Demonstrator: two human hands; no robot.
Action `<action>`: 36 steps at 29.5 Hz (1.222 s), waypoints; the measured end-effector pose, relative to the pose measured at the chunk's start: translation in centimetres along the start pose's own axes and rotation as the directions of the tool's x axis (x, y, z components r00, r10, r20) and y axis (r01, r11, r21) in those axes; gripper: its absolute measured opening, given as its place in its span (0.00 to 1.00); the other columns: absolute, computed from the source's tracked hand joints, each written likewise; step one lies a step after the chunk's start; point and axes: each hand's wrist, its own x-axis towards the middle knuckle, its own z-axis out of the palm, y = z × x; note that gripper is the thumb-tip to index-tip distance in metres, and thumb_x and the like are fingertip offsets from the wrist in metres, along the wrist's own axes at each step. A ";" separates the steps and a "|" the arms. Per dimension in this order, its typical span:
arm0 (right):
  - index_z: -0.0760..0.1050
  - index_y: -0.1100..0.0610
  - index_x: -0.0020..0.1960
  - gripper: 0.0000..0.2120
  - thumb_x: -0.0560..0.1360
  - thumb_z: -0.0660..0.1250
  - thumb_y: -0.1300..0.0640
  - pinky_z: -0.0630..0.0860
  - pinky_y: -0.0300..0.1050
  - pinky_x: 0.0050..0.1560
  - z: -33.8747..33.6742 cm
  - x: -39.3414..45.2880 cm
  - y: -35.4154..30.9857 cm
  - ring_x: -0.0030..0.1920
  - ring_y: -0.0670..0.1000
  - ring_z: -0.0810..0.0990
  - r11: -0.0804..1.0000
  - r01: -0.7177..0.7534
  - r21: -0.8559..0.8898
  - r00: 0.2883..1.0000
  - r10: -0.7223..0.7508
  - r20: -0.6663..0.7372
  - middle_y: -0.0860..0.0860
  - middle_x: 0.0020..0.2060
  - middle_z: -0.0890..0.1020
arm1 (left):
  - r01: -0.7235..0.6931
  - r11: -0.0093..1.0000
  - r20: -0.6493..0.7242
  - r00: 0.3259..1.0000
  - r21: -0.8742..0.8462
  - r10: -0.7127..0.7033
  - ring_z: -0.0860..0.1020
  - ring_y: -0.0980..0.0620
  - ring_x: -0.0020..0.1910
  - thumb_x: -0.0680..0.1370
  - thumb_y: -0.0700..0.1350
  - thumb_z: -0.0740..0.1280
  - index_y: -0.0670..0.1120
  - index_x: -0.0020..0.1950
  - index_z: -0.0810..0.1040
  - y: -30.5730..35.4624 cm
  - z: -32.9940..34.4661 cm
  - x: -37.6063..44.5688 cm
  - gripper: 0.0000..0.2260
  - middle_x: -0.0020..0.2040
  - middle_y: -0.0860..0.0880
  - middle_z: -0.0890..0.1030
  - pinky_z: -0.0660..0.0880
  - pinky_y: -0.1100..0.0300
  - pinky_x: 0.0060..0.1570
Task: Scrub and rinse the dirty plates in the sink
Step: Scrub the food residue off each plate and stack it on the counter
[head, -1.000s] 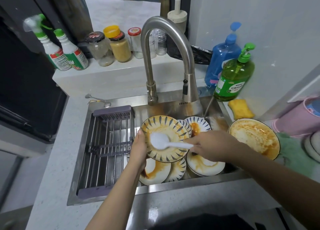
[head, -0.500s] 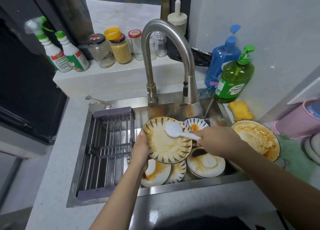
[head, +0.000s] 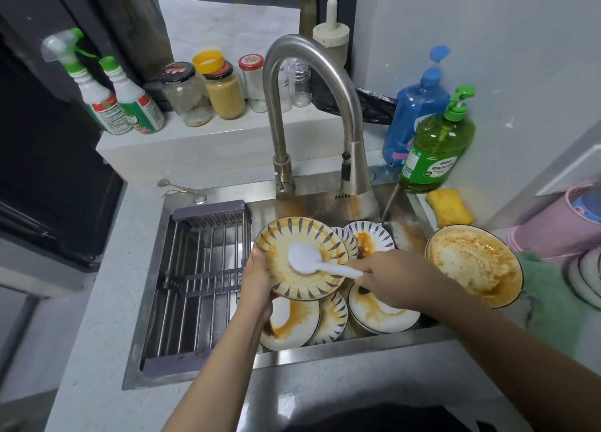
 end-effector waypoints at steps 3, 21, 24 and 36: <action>0.70 0.42 0.69 0.17 0.80 0.58 0.50 0.62 0.33 0.28 1.8 0.7 0.3 0.32 0.41 0.72 0.926 -0.027 0.376 0.987 0.083 -0.134 0.41 0.36 0.77 | 0.038 0.999 0.020 0.999 0.014 -0.038 0.79 0.44 0.58 0.82 0.60 0.51 0.46 0.68 0.72 -0.2 -0.1 -0.1 0.24 0.60 0.43 0.80 0.79 0.49 0.50; 0.77 0.62 0.52 0.16 0.74 0.67 0.48 0.61 0.35 0.20 7.0 2.4 2.1 0.20 0.44 0.64 -0.168 -0.235 0.958 0.970 0.017 0.241 0.55 0.35 0.78 | 0.325 0.945 0.243 0.921 -0.048 -0.304 0.79 0.42 0.58 0.81 0.58 0.52 0.41 0.65 0.74 -0.9 -2.9 -0.4 0.25 0.60 0.40 0.81 0.75 0.47 0.56; 0.75 0.62 0.49 0.14 0.71 0.71 0.53 0.61 0.35 0.21 7.5 2.6 2.2 0.21 0.45 0.65 -0.144 -0.229 0.963 0.969 0.058 0.239 0.51 0.28 0.69 | 0.300 0.954 0.251 0.923 0.001 -0.291 0.79 0.41 0.59 0.81 0.59 0.52 0.41 0.65 0.74 -0.7 -2.9 -0.2 0.25 0.60 0.40 0.80 0.76 0.47 0.57; 0.76 0.61 0.42 0.03 0.75 0.67 0.63 0.61 0.36 0.22 7.3 3.4 2.4 0.22 0.45 0.64 -0.156 -0.229 0.961 0.913 0.307 0.267 0.50 0.26 0.70 | -0.671 0.129 0.631 0.735 0.730 0.248 0.40 0.55 0.77 0.65 0.79 0.55 0.63 0.75 0.60 -0.6 -2.5 -2.5 0.42 0.78 0.56 0.46 0.32 0.43 0.72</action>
